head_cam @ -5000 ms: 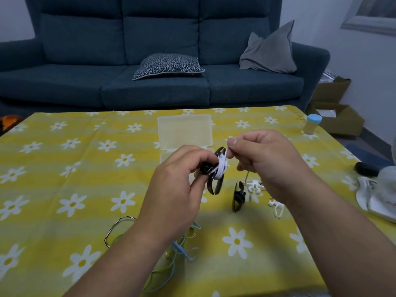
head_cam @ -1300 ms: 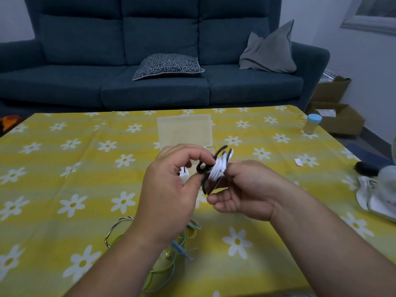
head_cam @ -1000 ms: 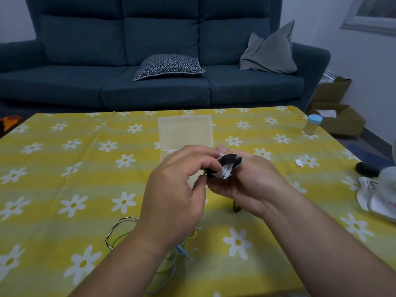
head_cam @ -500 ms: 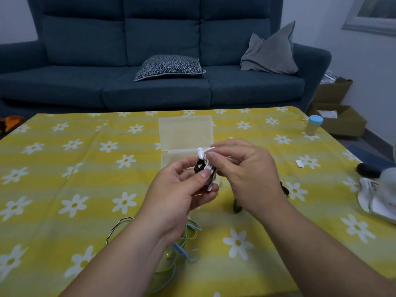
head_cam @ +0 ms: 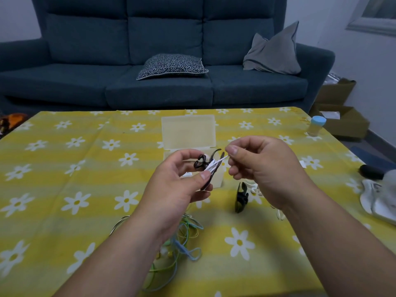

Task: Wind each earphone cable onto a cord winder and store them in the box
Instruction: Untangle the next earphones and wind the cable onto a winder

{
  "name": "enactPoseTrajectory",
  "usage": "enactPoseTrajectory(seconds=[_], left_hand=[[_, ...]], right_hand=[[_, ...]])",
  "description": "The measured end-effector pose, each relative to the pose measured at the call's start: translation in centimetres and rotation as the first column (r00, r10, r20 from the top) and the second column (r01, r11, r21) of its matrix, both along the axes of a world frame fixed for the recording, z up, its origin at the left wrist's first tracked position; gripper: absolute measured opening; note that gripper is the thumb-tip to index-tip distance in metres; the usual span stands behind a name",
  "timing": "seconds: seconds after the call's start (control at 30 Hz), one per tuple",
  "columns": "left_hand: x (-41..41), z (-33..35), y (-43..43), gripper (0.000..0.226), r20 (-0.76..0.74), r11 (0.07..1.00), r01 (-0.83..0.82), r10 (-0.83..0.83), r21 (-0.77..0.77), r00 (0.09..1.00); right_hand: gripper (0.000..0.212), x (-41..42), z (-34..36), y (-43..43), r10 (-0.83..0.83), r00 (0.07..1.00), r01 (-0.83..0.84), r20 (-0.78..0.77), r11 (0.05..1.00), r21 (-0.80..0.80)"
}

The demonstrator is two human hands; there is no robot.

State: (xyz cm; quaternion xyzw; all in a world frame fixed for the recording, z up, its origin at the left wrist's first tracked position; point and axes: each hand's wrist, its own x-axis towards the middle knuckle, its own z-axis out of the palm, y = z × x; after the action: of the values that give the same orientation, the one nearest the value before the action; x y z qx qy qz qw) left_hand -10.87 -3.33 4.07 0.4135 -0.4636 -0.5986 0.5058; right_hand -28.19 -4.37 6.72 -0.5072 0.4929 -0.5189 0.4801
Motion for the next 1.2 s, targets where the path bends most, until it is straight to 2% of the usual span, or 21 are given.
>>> enactPoseTrajectory(seconds=[0.13, 0.27, 0.47, 0.9, 1.2], left_hand=[[-0.05, -0.15, -0.03, 0.029, 0.067, 0.999, -0.014, 0.016, -0.037, 0.998], [-0.18, -0.03, 0.03, 0.030, 0.056, 0.997, -0.010, 0.014, -0.071, 0.998], [-0.05, -0.08, 0.08, 0.032, 0.036, 0.994, 0.017, -0.014, -0.106, 0.999], [0.51, -0.04, -0.04, 0.031, 0.101, 0.975, 0.135, -0.119, -0.174, 0.988], [0.50, -0.33, -0.29, 0.034, 0.172, 0.987, 0.043, -0.016, -0.153, 0.985]], right_hand=[[0.005, -0.05, 0.36, 0.15, 0.014, 0.999, -0.013, 0.039, 1.000, -0.005], [0.004, -0.14, 0.40, 0.09, 0.003, 0.998, -0.005, 0.061, 0.999, 0.031], [0.005, -0.14, 0.21, -0.07, -0.030, 0.999, 0.028, 0.031, 0.997, 0.073], [0.009, -0.30, 0.30, -0.11, -0.034, 0.999, 0.036, -0.025, 0.995, 0.092], [0.005, -0.13, 0.66, 0.19, -0.068, 0.996, 0.070, -0.059, 0.997, 0.019]])
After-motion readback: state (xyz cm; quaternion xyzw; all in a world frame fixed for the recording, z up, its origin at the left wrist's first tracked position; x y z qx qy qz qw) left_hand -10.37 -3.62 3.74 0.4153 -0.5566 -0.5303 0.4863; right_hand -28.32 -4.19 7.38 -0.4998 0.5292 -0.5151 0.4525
